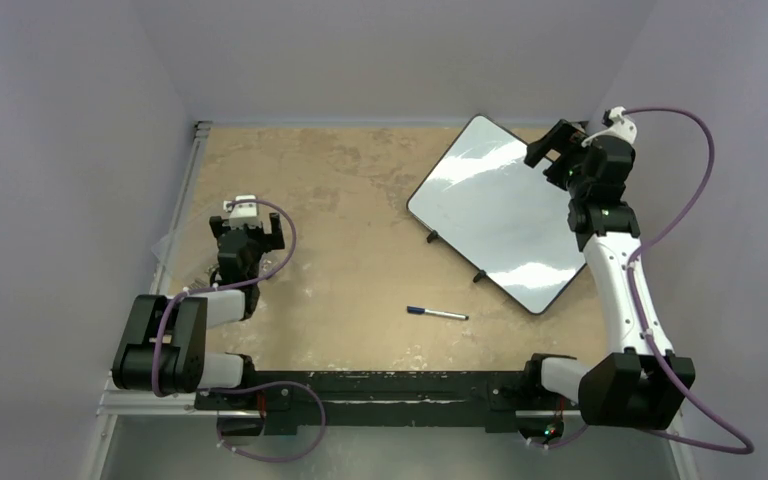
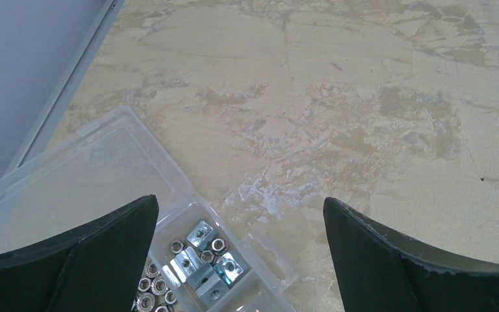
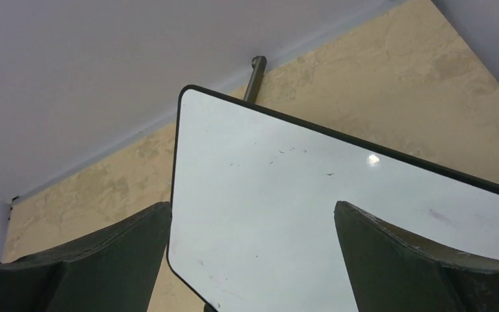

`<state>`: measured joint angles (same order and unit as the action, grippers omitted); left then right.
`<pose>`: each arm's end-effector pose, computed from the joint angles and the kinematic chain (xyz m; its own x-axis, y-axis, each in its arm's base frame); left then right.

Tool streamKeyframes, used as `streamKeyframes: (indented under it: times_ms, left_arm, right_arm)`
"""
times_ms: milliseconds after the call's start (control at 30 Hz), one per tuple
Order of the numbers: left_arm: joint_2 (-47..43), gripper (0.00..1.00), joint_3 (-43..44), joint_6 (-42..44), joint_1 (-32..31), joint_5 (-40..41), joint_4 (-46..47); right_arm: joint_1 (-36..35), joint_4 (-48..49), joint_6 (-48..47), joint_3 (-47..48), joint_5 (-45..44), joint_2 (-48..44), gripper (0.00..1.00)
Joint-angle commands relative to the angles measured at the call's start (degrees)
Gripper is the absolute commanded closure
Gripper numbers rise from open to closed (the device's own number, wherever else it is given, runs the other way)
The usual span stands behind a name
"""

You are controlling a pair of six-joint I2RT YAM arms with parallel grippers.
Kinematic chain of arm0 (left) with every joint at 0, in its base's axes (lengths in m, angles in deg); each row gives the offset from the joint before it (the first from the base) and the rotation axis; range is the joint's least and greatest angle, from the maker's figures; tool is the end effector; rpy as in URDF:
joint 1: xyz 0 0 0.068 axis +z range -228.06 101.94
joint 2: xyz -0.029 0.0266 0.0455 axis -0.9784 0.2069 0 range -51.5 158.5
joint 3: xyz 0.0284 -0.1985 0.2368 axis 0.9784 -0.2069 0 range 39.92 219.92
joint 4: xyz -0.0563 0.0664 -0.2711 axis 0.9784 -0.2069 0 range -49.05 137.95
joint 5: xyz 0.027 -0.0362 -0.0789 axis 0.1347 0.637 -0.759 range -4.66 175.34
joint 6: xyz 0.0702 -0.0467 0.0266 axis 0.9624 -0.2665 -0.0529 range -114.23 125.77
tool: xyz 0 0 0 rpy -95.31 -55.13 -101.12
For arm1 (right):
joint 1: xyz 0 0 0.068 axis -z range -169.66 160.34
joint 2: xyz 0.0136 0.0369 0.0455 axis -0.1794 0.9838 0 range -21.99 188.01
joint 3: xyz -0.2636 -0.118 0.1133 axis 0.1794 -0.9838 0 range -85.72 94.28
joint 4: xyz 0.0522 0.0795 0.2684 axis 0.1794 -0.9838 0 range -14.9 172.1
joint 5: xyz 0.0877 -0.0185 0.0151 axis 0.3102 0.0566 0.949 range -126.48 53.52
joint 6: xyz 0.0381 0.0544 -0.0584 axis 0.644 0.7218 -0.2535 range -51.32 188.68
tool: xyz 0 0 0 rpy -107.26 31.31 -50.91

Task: Write a sentence on the whiteboard
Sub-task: Pick up the whiteboard marker from the center of the board.

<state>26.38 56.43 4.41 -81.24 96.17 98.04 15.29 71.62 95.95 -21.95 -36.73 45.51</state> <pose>0.2871 -0.0013 0.1717 -0.1923 -0.0128 -0.9813 -0.1341 0.9909 0.0134 0.3239 -0.0285 0.3978 -0.1760 0.4751 -0.8621 0.1926 0.8755 0.4432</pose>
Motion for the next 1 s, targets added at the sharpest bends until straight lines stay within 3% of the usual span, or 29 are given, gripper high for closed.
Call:
streamKeyframes:
  times_ms: [0,133,500,700,867,933,967]
  left_arm:
    - [-0.5,0.0,1.5,0.1,-0.2,-0.6,2.8]
    - [-0.4,0.0,1.5,0.1,-0.2,-0.6,2.7]
    - [-0.5,0.0,1.5,0.1,-0.2,-0.6,2.7]
    - [-0.4,0.0,1.7,0.1,-0.1,-0.8,2.3]
    - [-0.4,0.0,1.1,0.5,-0.1,-0.6,3.6]
    - [-3.9,0.0,2.4,1.1,-0.7,-1.6,-0.9]
    - [-7.6,0.0,4.2,1.1,-1.9,0.2,-7.4]
  right_arm:
    - [0.2,-6.1,1.7,5.0,2.0,0.7,0.01]
    - [0.2,-9.9,1.0,4.9,2.5,-0.6,0.01]
    - [-0.5,-8.6,1.9,-0.4,10.5,-6.3,0.01]
    - [-10.9,-21.0,6.1,2.6,0.0,-3.1,0.01]
    - [-14.4,-19.1,4.2,-0.6,-8.2,-4.4,0.01]
    - [-14.4,-18.3,1.8,-0.5,-9.1,-4.5,0.01]
    - [-14.4,-18.2,0.4,-0.1,-9.3,-4.3,0.01]
